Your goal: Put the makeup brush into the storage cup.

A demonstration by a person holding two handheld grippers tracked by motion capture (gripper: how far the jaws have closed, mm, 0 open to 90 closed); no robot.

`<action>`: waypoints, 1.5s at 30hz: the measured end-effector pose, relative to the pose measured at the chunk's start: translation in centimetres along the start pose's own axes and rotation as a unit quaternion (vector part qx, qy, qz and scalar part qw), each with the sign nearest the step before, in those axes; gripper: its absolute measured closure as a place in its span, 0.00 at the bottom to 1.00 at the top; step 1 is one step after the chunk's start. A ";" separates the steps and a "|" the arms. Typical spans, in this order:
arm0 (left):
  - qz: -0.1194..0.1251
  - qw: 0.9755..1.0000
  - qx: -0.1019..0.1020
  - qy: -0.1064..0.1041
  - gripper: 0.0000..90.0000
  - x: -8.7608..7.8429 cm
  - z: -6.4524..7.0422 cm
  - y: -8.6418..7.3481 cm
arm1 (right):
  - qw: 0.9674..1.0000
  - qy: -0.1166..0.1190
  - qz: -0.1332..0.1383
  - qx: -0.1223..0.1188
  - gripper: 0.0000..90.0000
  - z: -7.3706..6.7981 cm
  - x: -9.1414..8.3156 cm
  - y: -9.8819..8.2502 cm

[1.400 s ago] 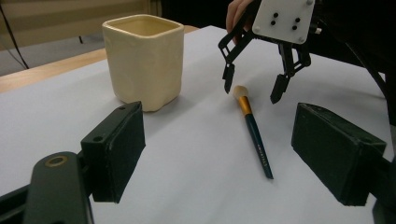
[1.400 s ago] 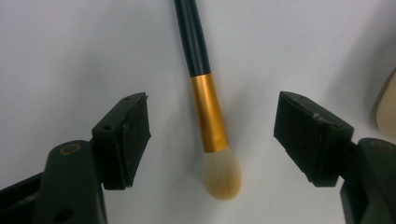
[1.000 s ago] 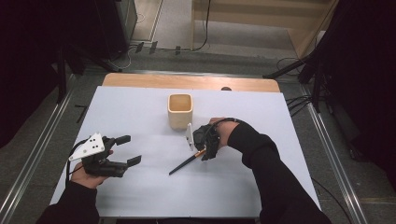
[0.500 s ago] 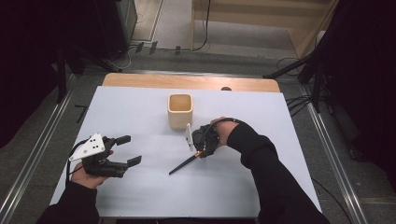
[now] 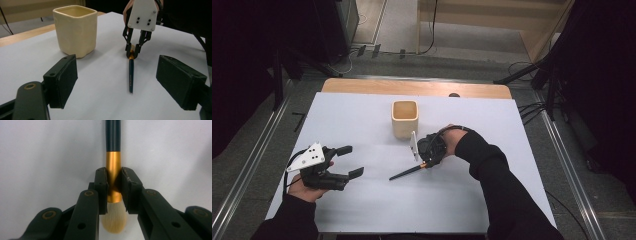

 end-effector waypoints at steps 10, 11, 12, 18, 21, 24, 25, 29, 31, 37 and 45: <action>0.002 1.000 0.000 0.001 0.20 0.0 0.0 0.0 | 1.000 0.001 0.001 0.011 0.86 -0.3 -0.6 -0.3; 0.000 1.000 0.001 0.002 0.20 0.0 0.0 0.0 | 1.000 -0.004 0.004 0.011 0.86 -0.2 -0.8 -0.3; 0.000 1.000 0.001 0.002 0.20 -0.1 -0.1 0.0 | 1.000 -0.003 0.011 0.020 0.86 -0.1 -1.1 -0.4; 0.004 1.000 -0.005 -0.001 0.20 -0.2 -0.1 0.0 | 0.997 -0.002 0.046 0.062 0.86 -0.1 -3.0 -0.7; -0.001 1.000 -0.005 -0.007 0.20 0.0 0.2 0.0 | 0.994 0.005 0.053 0.093 0.86 -0.3 -3.7 -1.1; -0.006 1.000 -0.004 -0.011 0.20 0.1 0.3 -0.2 | 0.989 0.013 0.076 0.124 0.86 -0.6 -4.2 -1.2; -0.007 1.000 -0.004 -0.012 0.20 0.1 0.3 -0.2 | 0.988 0.013 0.085 0.130 0.86 -0.8 -4.3 -1.3; -0.013 1.000 -0.015 -0.022 0.20 0.2 0.4 -0.3 | 0.983 0.015 0.102 0.153 0.86 -1.3 -4.6 -1.7; -0.018 0.999 -0.019 -0.028 0.21 0.2 0.5 -0.3 | 0.979 0.018 0.123 0.162 0.86 -1.7 -4.9 -1.7; -0.028 0.998 -0.037 -0.052 0.19 0.6 1.1 -0.5 | 0.963 0.019 0.169 0.210 0.86 -2.3 -5.7 -2.0; -0.028 0.997 -0.050 -0.060 0.19 0.5 1.3 -0.4 | 0.941 0.029 0.220 0.255 0.86 -3.6 -6.1 -2.0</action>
Point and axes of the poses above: each handheld gripper's, and its own axes: x roughly forward along the jaws, y roughly out of its top, z roughly to its right, the point moved 9 cm from there along x, roughly forward along the jaws, and after that the axes turned 6 degrees about x, right-handed, at the moved point
